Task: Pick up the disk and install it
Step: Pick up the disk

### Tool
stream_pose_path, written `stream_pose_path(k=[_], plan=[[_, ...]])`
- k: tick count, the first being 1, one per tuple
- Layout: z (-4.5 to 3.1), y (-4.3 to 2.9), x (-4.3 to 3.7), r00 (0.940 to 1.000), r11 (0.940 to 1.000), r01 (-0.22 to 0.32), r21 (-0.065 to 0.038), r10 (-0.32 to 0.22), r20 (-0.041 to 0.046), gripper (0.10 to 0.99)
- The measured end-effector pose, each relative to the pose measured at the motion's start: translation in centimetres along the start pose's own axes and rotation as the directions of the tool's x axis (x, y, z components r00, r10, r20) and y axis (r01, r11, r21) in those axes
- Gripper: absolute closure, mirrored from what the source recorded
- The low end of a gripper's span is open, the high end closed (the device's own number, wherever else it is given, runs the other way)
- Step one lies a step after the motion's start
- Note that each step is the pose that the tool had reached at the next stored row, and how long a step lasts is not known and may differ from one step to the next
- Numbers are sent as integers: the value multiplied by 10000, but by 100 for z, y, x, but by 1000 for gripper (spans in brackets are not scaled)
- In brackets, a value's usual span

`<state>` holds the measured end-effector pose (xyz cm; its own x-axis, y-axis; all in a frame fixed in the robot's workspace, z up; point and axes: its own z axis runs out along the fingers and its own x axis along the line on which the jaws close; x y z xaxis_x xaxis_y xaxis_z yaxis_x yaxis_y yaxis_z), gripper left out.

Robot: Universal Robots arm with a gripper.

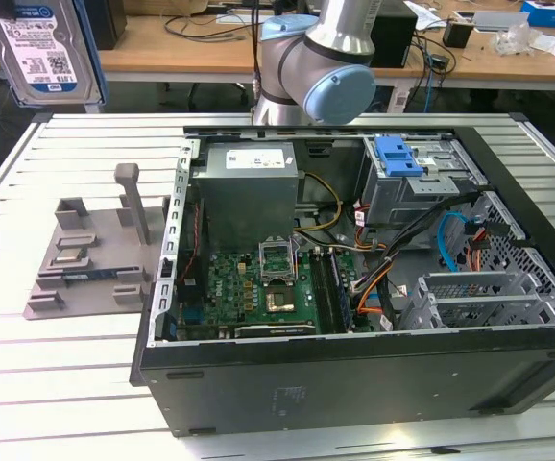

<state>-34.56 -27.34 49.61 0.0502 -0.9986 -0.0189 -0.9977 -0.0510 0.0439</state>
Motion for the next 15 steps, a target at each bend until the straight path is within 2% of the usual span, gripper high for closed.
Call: stream_pose_path(k=[3, 11, 13, 15], plan=[[-87, 3, -4, 10000, 10000, 0, -1, 0, 0, 718], [-92, 3, -5, 10000, 10000, 0, 0, 0, 0, 718], [-93, -19, -4, 10000, 10000, 0, -1, 0, 1, 718], [-95, -71, -1, 10000, 10000, 0, 0, 0, -1, 718]])
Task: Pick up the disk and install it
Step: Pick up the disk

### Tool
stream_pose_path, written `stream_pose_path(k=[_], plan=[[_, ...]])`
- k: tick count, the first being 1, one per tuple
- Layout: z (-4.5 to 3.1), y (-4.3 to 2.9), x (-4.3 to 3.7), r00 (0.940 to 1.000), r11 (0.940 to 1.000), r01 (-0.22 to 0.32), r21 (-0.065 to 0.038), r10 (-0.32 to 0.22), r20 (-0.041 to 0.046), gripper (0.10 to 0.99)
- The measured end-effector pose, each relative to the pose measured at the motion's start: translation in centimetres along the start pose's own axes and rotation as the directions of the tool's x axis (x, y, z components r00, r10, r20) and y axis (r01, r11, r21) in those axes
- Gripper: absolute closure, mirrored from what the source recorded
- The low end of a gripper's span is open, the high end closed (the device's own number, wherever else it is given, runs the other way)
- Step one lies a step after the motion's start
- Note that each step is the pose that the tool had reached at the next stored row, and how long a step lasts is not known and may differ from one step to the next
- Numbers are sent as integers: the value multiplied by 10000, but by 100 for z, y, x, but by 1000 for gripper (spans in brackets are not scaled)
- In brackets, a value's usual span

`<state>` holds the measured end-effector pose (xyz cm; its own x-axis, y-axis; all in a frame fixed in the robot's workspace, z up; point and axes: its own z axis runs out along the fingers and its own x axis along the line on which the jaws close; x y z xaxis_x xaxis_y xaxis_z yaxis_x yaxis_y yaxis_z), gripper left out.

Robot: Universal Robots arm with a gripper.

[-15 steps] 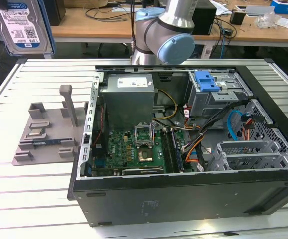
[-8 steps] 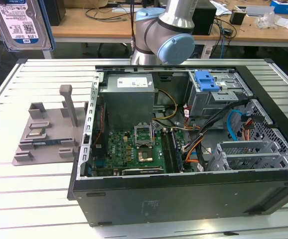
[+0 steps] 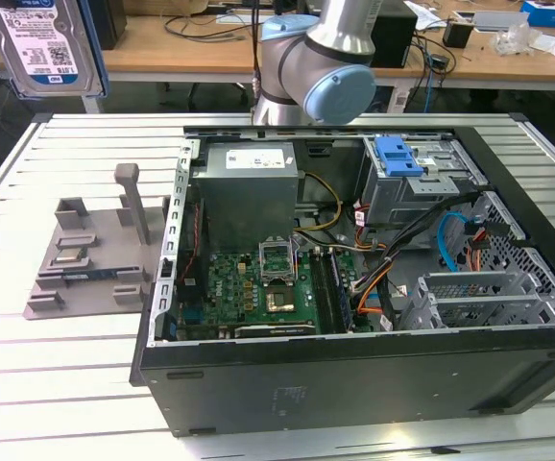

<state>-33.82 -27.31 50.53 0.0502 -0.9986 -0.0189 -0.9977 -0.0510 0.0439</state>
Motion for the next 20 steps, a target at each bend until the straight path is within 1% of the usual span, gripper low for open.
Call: stream_pose_path(k=[2, 4, 6, 8, 13, 14, 16, 18, 20], plan=[[-3, -68, 3, 10000, 10000, -1, 0, 1, 0, 718], [-8, -174, 9, 10000, 10000, 1, 0, -1, 0, 718], [-11, -237, 12, 10000, 10000, 1, -1, -1, 0, 718], [-14, -327, 16, 10000, 10000, 0, 0, 0, 1, 718], [-22, -504, 26, 10000, 10000, 1, 1, -1, 1, 718], [-24, -552, 28, 10000, 10000, 0, 0, 0, 1, 718], [-28, -616, 31, 10000, 10000, 0, 0, 0, 1, 718], [-32, -709, 36, 10000, 10000, 0, 0, 0, 0, 718], [-34, -774, 39, 10000, 10000, 1, 0, -1, 1, 718]])
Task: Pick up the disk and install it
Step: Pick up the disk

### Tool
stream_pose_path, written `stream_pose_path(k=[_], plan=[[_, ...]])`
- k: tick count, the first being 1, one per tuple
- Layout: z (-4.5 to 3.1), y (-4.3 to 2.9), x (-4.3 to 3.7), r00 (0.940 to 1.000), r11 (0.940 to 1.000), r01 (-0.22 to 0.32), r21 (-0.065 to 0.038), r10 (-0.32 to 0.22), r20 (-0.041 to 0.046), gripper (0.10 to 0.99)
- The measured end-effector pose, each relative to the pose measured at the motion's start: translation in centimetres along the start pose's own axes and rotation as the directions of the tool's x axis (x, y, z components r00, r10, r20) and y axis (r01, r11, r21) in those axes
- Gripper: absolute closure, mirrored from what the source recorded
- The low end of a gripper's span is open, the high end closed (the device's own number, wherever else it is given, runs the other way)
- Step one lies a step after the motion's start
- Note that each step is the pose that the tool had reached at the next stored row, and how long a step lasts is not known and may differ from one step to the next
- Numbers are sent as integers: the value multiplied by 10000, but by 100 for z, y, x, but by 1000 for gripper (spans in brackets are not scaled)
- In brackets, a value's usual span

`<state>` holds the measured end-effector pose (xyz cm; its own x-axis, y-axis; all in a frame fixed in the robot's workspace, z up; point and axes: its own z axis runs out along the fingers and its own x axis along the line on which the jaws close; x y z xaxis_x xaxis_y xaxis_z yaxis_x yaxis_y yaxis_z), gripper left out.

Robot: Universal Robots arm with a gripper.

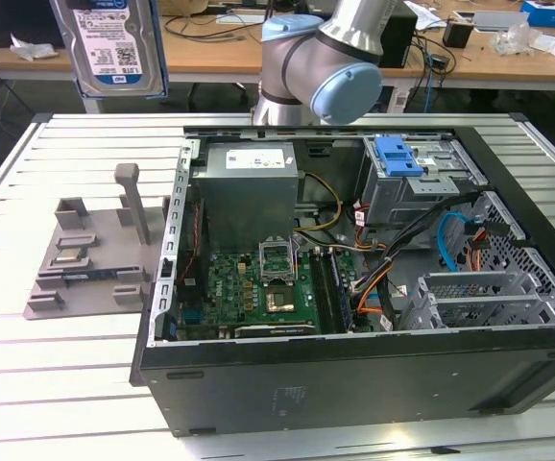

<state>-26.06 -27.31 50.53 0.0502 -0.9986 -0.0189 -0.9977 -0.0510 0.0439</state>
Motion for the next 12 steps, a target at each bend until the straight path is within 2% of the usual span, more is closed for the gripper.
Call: stream_pose_path(k=[5, 9, 11, 12], plan=[[-7, -156, 8, 10000, 10000, -1, -1, 1, 0, 718], [-16, -343, 17, 10000, 10000, -2, 0, 2, 0, 718], [-18, -403, 20, 10000, 10000, -1, 0, 1, 0, 718], [-21, -455, 23, 10000, 10000, 0, -1, 0, -1, 718]])
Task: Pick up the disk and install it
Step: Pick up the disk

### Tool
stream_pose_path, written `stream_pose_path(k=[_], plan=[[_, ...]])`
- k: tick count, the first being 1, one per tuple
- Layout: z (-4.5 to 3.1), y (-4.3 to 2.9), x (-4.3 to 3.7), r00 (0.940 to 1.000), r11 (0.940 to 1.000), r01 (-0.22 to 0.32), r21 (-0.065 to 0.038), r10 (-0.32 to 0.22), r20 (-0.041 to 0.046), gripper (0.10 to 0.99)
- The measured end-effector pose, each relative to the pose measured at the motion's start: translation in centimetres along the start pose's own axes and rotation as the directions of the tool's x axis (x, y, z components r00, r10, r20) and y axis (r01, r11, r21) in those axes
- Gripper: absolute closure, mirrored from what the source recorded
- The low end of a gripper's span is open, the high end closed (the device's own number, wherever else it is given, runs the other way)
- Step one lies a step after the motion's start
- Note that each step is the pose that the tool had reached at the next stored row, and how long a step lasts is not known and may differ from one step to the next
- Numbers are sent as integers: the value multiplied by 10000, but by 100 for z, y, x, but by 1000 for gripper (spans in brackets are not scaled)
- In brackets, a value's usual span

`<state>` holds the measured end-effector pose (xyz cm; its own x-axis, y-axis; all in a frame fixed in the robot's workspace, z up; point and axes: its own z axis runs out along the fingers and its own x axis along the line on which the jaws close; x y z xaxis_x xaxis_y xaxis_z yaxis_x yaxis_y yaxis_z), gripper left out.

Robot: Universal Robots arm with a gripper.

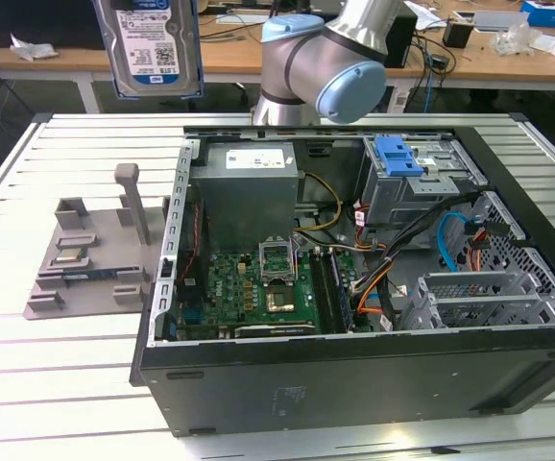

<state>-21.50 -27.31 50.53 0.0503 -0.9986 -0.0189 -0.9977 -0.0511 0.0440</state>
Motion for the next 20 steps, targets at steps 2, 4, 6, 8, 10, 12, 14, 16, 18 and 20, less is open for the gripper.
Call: stream_pose_path(k=[2, 4, 6, 8, 10, 12, 14, 16, 18, 20], plan=[[-3, -61, 3, 10000, 10000, -1, 0, 1, 0, 718], [-8, -195, 10, 10000, 10000, 0, 1, 0, 1, 718], [-11, -256, 13, 10000, 10000, -1, 1, 1, 0, 718], [-15, -348, 17, 10000, 10000, 0, 0, 0, 0, 718], [-19, -424, 21, 10000, 10000, -1, 0, 1, 1, 718], [-23, -500, 25, 10000, 10000, -1, 0, 1, 0, 718], [-28, -630, 31, 10000, 10000, -2, 0, 2, 0, 718], [-30, -672, 34, 10000, 10000, 0, -1, 0, 1, 718], [-32, -702, 42, 10000, 10000, -1, -1, 1, 0, 718], [-33, -717, 69, 10000, 10000, -2, -1, 2, 1, 718]])
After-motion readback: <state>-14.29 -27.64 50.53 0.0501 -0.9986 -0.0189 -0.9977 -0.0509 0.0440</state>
